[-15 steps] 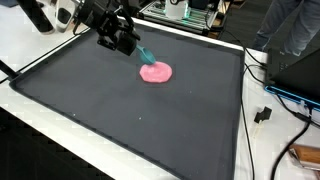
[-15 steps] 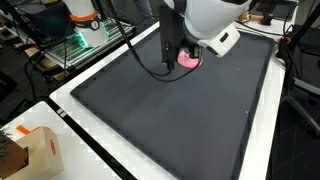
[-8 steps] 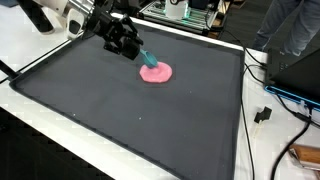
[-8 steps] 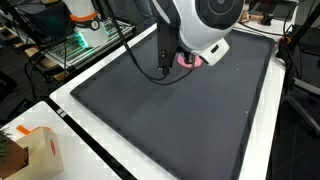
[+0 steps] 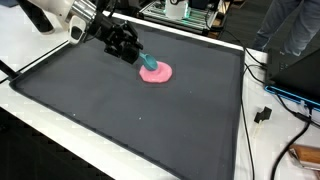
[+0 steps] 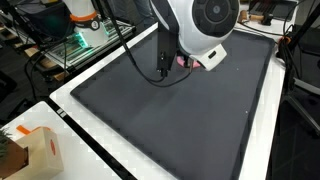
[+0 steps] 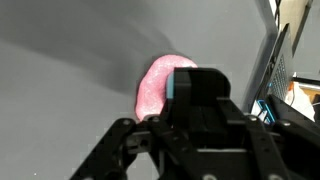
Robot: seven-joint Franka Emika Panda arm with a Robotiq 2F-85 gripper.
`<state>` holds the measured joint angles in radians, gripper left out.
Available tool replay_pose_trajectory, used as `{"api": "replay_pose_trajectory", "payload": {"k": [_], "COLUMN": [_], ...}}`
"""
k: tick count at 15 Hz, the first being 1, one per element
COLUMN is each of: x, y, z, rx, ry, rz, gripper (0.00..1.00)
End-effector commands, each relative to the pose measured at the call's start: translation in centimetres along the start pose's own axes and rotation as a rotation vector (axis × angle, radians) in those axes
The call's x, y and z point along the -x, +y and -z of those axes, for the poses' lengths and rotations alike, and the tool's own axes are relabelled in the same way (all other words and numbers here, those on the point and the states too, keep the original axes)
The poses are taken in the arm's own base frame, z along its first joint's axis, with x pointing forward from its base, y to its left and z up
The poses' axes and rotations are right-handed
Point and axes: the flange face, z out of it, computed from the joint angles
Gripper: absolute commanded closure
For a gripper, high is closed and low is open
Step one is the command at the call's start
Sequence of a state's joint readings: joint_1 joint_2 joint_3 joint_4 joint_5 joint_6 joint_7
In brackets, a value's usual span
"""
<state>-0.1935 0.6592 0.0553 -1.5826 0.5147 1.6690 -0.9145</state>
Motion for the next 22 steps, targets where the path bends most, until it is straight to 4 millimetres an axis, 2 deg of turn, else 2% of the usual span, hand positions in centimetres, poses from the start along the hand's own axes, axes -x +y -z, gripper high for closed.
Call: {"api": "replay_pose_trajectory", "payload": {"k": [1,8,22], "x": [0.2,1.0,1.4], "y": [1.9,4.5,6.5], "z": [-1.4,-2.3,-2.6], "rx": [0.052,0.044,0.002], "ry": [0.006,-0.008,0.077], "rz": [-0.044,-0.162,-0.505], "gripper": [0.75,0.75,0.75]}}
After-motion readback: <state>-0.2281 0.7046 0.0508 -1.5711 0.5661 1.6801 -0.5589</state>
